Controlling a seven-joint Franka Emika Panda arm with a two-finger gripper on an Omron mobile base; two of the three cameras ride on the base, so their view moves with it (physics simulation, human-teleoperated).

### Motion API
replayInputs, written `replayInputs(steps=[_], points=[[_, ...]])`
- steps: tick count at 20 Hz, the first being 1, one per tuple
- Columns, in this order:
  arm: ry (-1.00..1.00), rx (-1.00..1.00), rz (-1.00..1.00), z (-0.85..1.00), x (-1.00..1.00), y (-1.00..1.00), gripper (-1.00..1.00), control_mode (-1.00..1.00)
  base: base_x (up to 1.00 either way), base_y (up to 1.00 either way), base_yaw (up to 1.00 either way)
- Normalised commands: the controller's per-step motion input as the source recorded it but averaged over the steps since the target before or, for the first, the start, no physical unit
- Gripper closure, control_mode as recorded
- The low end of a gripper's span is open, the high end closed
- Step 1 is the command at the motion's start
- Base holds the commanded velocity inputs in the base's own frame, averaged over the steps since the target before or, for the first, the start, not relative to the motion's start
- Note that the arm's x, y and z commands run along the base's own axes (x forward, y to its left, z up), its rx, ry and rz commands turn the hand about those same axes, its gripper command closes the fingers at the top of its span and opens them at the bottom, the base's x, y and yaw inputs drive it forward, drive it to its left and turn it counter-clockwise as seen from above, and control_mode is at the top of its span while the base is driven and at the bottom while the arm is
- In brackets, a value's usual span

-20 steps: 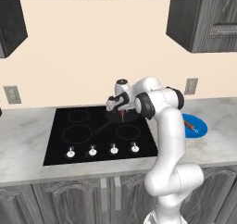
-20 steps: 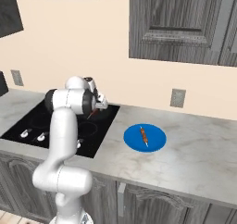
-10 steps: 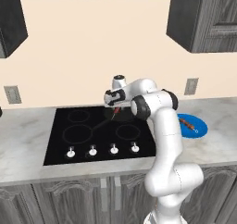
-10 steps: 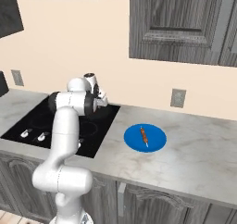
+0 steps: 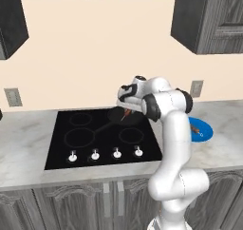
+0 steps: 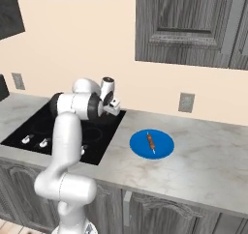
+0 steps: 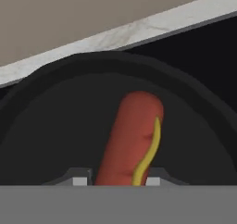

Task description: Place the cold items (eggplant and cucumber) from the fridge in one tupperware on the dining counter. Place the warm items (hot dog and kebab skewer) in the stove area in another tupperware.

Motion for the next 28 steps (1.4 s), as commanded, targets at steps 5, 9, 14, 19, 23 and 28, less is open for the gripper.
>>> replayInputs(steps=[5, 9, 14, 19, 23, 28], points=[[-0.22, 0.04, 0.0, 0.7, -0.52, 0.23, 1.0, -1.0, 0.0, 0.0, 0.0], [-0.22, 0.04, -0.01, 1.0, -0.84, 0.09, 1.0, -1.0, 0.0, 0.0, 0.0], [-0.04, 0.21, -0.17, 0.95, -0.93, -0.32, 1.0, -1.0, 0.0, 0.0, 0.0], [0.03, 0.23, -0.29, 0.87, -1.0, -0.41, 1.0, -1.0, 0.0, 0.0, 0.0], [0.24, 0.22, -0.35, 0.68, -1.0, -0.39, 1.0, -1.0, 0.0, 0.0, 0.0], [0.36, 0.1, -0.33, 0.24, -1.0, -0.2, 1.0, -1.0, 0.0, 0.0, 0.0]])
